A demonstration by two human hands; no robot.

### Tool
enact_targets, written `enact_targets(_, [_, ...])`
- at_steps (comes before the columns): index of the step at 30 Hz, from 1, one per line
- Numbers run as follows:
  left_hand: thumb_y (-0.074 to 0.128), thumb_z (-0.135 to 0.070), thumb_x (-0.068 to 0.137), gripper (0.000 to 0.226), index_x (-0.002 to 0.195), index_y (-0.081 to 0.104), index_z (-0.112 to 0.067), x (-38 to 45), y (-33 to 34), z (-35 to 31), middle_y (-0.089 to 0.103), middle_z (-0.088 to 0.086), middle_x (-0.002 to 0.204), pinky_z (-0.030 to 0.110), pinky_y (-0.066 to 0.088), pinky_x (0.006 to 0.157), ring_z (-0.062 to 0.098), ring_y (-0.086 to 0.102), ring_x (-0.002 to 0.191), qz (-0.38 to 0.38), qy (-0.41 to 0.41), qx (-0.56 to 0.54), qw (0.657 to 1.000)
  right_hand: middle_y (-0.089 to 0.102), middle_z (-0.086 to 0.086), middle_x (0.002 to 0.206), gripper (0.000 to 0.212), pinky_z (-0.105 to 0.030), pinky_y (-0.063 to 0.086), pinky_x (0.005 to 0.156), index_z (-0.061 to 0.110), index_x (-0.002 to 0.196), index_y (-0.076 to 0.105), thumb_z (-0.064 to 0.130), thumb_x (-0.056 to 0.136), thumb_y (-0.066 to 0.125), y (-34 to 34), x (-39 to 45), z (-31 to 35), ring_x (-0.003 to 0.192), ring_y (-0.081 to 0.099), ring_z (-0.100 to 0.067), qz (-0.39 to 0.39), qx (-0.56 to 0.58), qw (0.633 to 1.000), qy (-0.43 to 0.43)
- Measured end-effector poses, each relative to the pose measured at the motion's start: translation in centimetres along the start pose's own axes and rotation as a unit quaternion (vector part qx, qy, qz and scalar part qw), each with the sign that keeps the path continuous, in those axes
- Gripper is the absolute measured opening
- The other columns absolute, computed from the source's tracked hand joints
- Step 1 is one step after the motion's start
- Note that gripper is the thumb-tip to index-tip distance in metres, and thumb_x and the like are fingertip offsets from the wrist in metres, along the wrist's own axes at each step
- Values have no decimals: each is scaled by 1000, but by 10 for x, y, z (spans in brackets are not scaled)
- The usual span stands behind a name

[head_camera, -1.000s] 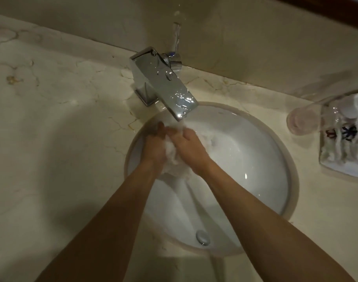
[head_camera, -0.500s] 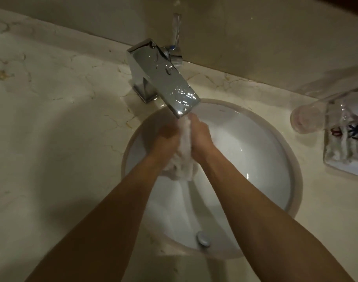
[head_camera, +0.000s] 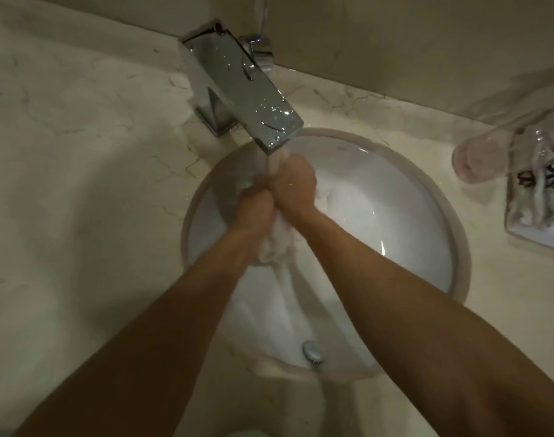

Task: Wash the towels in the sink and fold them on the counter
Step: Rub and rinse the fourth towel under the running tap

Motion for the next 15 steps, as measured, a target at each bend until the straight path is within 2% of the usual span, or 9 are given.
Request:
enact_targets(1, [39,-28,107,36,119,64,-6,-4,2,2,65,15,122,28,51,84,30,62,115,-15,1,16,1000,60,-13,91,45,-36,43,73,6,93,65,47,93,48,-9,9,-11,86,57,-29,-39,37,997,48])
enact_targets(3, [45,-39,103,37,99,71,-14,-21,3,7,74,4,98,29,53,81,20,69,92,-26,15,18,999,62,-15,93,41,-36,46,77,6,92,64,44,91,47,-27,9,-40,88,59,-27,-59,217,966,131])
enact_targets(5, [54,-37,98,32,85,71,-15,-30,-8,9,71,-4,79,19,51,64,12,67,74,-37,31,4,999,66,-16,92,31,-36,49,80,5,93,65,33,83,56,-29,-7,-58,91,64,-30,29,424,887,181])
enact_targets(6, [57,-33,96,28,81,71,-14,-31,-23,15,71,-2,75,18,49,58,15,67,71,-56,14,-23,998,67,-16,95,31,-36,50,83,4,97,65,28,82,54,-31,-24,-65,93,65,-31,84,498,841,194])
enact_targets(8, [54,-21,93,23,82,69,-8,-29,-31,35,71,7,81,22,53,59,22,70,75,-22,-103,-184,977,69,-15,102,41,-38,53,85,1,108,67,33,90,48,-31,-65,-83,93,68,-31,180,565,766,249])
enact_targets(10, [47,-20,92,29,95,68,-2,-34,-17,50,69,17,102,32,55,87,27,68,98,86,-201,-329,919,71,-18,113,64,-44,56,89,0,115,72,55,94,46,-26,-109,-111,100,71,-35,216,582,711,330])
enact_targets(12, [50,-30,94,37,113,68,-5,-52,1,53,65,15,118,39,39,110,27,56,122,192,-246,-343,886,67,-18,126,71,-47,52,100,5,122,71,65,92,49,-13,-140,-131,115,66,-35,246,542,696,402])
enact_targets(14, [59,-34,92,39,122,65,-9,-55,9,56,65,13,120,40,43,107,28,58,120,232,-244,-316,887,63,-16,135,63,-43,44,110,8,132,65,57,94,58,-2,-145,-130,127,58,-32,279,466,737,403])
enact_targets(15, [62,-33,90,39,120,66,-8,-53,10,52,66,14,117,41,47,102,30,63,111,221,-240,-298,897,64,-16,133,58,-41,46,108,7,133,64,50,94,62,0,-139,-121,126,60,-31,284,444,763,374])
Point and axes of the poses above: each hand's wrist, its own x-axis towards the middle knuckle, its own y-axis out of the palm, z = x × y, the point moved 9 cm from there along x, towards the middle knuckle
